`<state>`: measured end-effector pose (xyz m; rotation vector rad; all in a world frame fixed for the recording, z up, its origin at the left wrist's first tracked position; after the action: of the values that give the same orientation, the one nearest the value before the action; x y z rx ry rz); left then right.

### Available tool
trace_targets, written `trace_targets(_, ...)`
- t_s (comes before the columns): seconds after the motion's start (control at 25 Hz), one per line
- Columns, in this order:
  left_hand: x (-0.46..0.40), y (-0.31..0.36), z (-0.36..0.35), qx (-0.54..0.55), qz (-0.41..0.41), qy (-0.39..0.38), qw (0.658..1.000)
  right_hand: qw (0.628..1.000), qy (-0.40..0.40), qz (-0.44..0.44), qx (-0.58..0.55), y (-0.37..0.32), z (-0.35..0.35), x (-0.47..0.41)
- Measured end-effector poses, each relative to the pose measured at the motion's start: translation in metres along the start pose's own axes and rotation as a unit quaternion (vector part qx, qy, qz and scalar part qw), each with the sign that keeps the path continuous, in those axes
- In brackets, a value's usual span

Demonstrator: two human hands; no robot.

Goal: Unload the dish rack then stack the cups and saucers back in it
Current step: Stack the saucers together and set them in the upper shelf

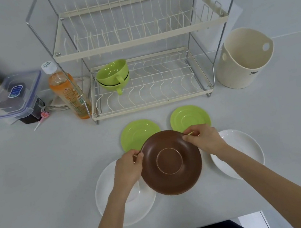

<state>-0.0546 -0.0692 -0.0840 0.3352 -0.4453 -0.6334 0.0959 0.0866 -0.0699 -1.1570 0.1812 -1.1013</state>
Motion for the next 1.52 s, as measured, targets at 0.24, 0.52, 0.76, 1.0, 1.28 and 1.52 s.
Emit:
trace_targets(0.24, 0.005, -0.054, 0.030, 0.000, 0.058, 0.035, 0.998, 0.997, -0.068, -0.004, -0.046, -0.004, -0.061, 0.007)
trace_targets(0.52, 0.011, -0.095, 0.039, -0.014, 0.087, 0.046, 0.995, 0.993, -0.104, -0.009, -0.054, -0.004, -0.105, 0.013)
trace_targets(0.76, 0.014, -0.103, 0.029, -0.028, 0.090, 0.090, 0.991, 0.995, -0.085, 0.059, -0.001, -0.003, -0.112, 0.021)
trace_targets(1.0, 0.021, -0.096, 0.027, 0.019, 0.105, 0.102, 0.989, 0.994, -0.098, 0.020, -0.038, 0.003, -0.113, 0.021)
trace_targets(1.28, 0.026, -0.056, 0.001, 0.054, 0.095, 0.069, 0.992, 0.998, -0.055, 0.002, -0.023, 0.027, -0.062, 0.018)
trace_targets(1.52, 0.023, -0.004, -0.025, 0.087, 0.074, 0.017, 0.993, 1.000, 0.005, -0.005, 0.007, 0.041, -0.004, 0.010)
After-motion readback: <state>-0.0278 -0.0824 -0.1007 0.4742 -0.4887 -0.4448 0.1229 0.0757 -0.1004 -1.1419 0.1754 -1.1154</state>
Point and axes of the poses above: each hand's wrist, its own x-axis away from the middle knuckle, its own z-axis out of the back of the hand, y = z × x, the point moved 3 cm from there along -x, towards the middle knuckle, and after that the axes turned 13 degrees about -x, right-handed, at the moved point
